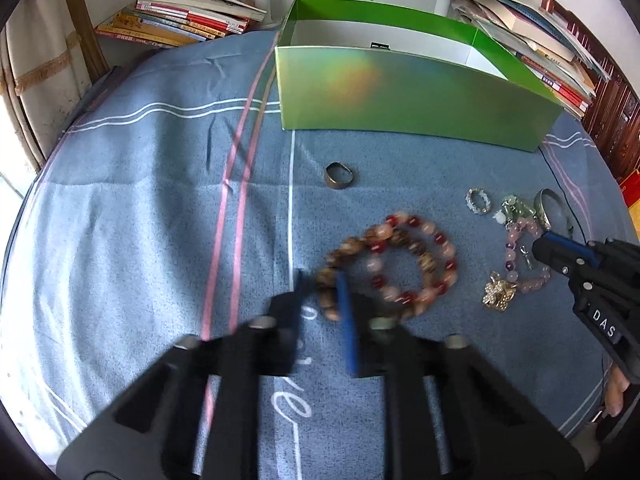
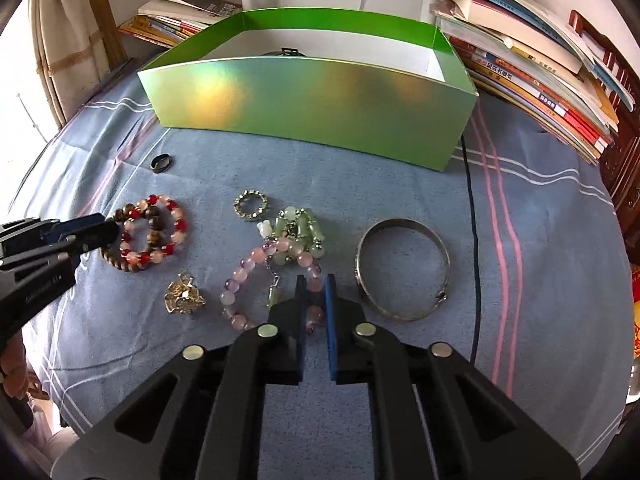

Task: Organize jewelry
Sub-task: 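Grasp the pink bead bracelet with the right tool while the left tool grasps the brown wooden bead bracelet, then carry both bracelets into the green box and open both tools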

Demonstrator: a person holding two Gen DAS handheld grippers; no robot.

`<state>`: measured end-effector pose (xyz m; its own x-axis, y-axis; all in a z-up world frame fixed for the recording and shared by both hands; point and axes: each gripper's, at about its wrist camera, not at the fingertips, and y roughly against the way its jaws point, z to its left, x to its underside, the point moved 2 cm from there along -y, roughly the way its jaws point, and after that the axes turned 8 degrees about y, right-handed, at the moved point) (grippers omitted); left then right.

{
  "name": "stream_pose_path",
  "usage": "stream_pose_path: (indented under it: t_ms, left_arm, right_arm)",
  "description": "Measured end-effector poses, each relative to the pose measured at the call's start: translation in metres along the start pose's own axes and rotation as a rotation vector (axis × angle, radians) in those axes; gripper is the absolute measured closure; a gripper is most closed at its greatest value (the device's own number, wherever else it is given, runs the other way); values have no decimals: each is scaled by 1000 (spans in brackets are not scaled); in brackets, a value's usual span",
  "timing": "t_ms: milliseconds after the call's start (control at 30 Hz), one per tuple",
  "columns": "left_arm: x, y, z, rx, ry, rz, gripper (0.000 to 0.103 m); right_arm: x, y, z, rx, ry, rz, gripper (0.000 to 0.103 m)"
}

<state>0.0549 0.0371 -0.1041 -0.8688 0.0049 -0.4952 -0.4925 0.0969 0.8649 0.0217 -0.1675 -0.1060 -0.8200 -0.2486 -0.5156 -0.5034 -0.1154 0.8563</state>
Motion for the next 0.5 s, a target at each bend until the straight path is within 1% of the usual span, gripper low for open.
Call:
stream_pose_path:
  t_ms: [67, 133, 267, 367, 433, 500]
  left_arm:
    - [-2, 3, 2, 4, 10, -9, 91]
    - [-4, 12, 1, 15, 11, -34, 91]
    - [-14, 48, -6, 81, -8, -129, 91]
    - [-19, 71, -13, 112, -30, -189, 91]
    - [-19, 84, -18, 136, -47, -222, 91]
    - [-20, 91, -23, 162, -65, -237, 91]
  right_arm:
    - [0, 4, 0, -15, -3, -17, 95]
    - [-2, 10, 0, -15, 1, -35, 95]
    - [-8, 28, -1, -8, 2, -87, 95]
    - [-13, 45, -4, -4, -6, -137, 95]
    - [-16, 52, -5, -2, -7, -156, 95]
    - [-16, 58, -5, -1, -5, -171, 95]
